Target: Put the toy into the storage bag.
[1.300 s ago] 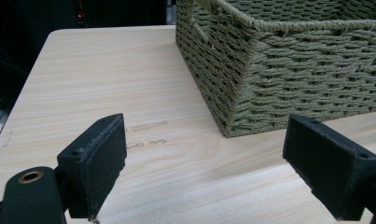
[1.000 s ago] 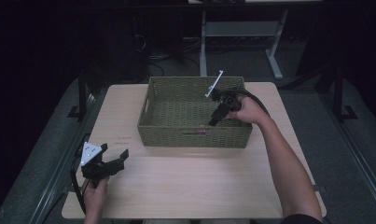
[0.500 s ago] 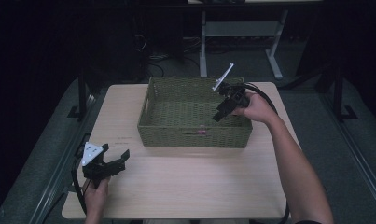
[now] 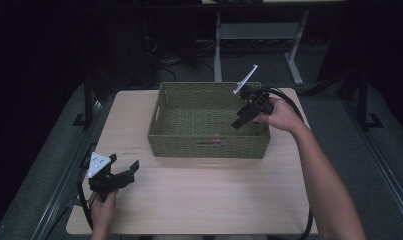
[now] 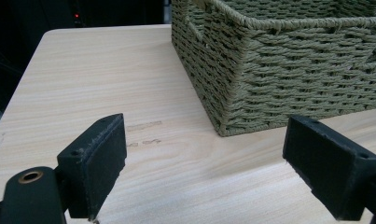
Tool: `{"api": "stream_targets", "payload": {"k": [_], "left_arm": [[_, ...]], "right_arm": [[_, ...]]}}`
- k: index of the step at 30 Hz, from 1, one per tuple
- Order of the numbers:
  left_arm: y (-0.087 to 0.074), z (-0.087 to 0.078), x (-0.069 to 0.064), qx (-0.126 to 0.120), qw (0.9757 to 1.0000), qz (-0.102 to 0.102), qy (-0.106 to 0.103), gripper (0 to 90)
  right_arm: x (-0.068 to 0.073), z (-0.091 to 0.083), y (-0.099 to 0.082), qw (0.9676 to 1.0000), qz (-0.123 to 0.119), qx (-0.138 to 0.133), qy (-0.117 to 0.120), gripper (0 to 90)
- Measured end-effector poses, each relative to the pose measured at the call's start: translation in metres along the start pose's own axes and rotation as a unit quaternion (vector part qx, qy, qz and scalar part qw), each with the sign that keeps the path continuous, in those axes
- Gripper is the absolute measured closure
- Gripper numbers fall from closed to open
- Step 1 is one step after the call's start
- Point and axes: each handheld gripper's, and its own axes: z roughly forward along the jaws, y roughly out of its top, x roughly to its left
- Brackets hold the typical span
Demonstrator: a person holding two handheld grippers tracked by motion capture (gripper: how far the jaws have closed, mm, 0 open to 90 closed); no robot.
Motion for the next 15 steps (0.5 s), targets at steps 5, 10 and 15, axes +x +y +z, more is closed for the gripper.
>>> {"api": "stream_targets", "payload": {"k": [5,10,15], "left_arm": [[0.000,0.000,0.000,0.001,1.0000,0.000,-0.001,13.0],[0.000,0.000,0.000,0.001,1.0000,0.001,-0.001,13.0],[0.000,0.000,-0.001,0.001,1.0000,0.002,-0.001,13.0]], "right_arm": [[0.002,-0.004,-0.003,1.0000,0.003,-0.004,-0.002,33.6],[0.002,-0.005,-0.009,1.0000,0.007,-0.006,-0.003,32.7],[0.002,-0.006,-0.013,0.9999,0.009,-0.007,-0.004,31.6]]}}
